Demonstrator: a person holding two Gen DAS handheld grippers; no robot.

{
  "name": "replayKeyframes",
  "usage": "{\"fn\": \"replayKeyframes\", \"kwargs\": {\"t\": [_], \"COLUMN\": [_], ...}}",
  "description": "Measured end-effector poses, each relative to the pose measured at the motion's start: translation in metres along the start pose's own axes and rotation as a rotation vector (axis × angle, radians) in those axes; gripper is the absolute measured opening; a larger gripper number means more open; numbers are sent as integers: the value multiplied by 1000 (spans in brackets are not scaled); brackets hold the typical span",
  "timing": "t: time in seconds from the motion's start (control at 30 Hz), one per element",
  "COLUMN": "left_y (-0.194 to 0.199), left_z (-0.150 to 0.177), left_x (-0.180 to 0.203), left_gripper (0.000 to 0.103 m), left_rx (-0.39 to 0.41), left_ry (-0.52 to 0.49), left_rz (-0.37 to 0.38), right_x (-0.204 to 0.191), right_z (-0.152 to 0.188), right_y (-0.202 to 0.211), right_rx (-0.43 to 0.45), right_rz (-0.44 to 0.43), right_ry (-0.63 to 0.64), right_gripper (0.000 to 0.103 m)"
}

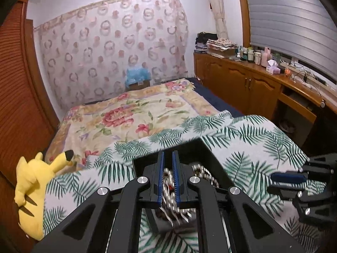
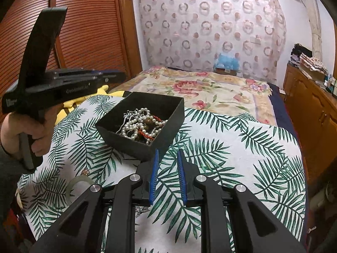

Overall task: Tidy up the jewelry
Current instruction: 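Withdraw the left gripper from the box toward the jade bangle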

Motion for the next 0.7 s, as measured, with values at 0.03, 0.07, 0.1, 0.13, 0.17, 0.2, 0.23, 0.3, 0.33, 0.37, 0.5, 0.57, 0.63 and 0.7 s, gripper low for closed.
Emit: {"fn": "replayKeyframes", "kwargs": {"t": [0.03, 0.07, 0.1, 0.13, 0.17, 0.2, 0.23, 0.3, 0.33, 0.37, 0.5, 0.57, 0.63, 0.7], "left_y": [2, 3, 5, 8, 9, 11, 14, 20, 22, 25, 33, 35, 38, 41], "left_z": [6, 10, 15, 22, 28, 34, 41, 53, 58, 64, 80, 89, 98, 107], "left_x": [0, 1, 1, 1, 3, 4, 4, 6, 6, 7, 10, 10, 12, 14], "left_gripper": [7, 7, 7, 7, 7, 7, 7, 7, 7, 7, 8, 16, 32, 38], "left_rx": [-5, -10, -12, -18, -24, -29, -35, -43, -45, -49, -65, -77, -85, -95], "left_ry": [2, 1, 1, 1, -1, -4, -6, -7, -6, -4, 2, 10, 8, 5], "left_rz": [6, 11, 15, 22, 29, 34, 40, 54, 59, 65, 83, 93, 92, 96], "right_x": [-1, -1, -2, -2, -4, -5, -5, -6, -6, -6, -9, -12, -16, -19], "right_z": [3, 4, 7, 10, 13, 15, 18, 24, 26, 30, 40, 44, 47, 49], "right_y": [0, 1, 1, 2, 2, 2, 2, 1, 0, -2, -11, -13, -14, -15], "right_rx": [-3, -4, -7, -9, -12, -16, -20, -35, -41, -55, -99, -113, -123, -128], "right_rz": [-7, -9, -12, -16, -20, -22, -23, -23, -25, -25, -24, -31, -40, -47], "right_ry": [-5, -7, -9, -10, -9, -8, -7, -3, -3, 1, 19, 26, 31, 36], "right_gripper": [20, 20, 20, 20, 20, 20, 20, 20, 20, 20, 20, 20, 20, 20]}}
Point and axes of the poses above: each gripper's, at about its wrist camera, not at the fingertips, and y roughly against the way its jaws point, x to its right, z to its underside, the point moved 1 cm from there along -y, roughly the way its jaws point, and after that the axes turned 2 degrees about -x, right-handed, at the moved point
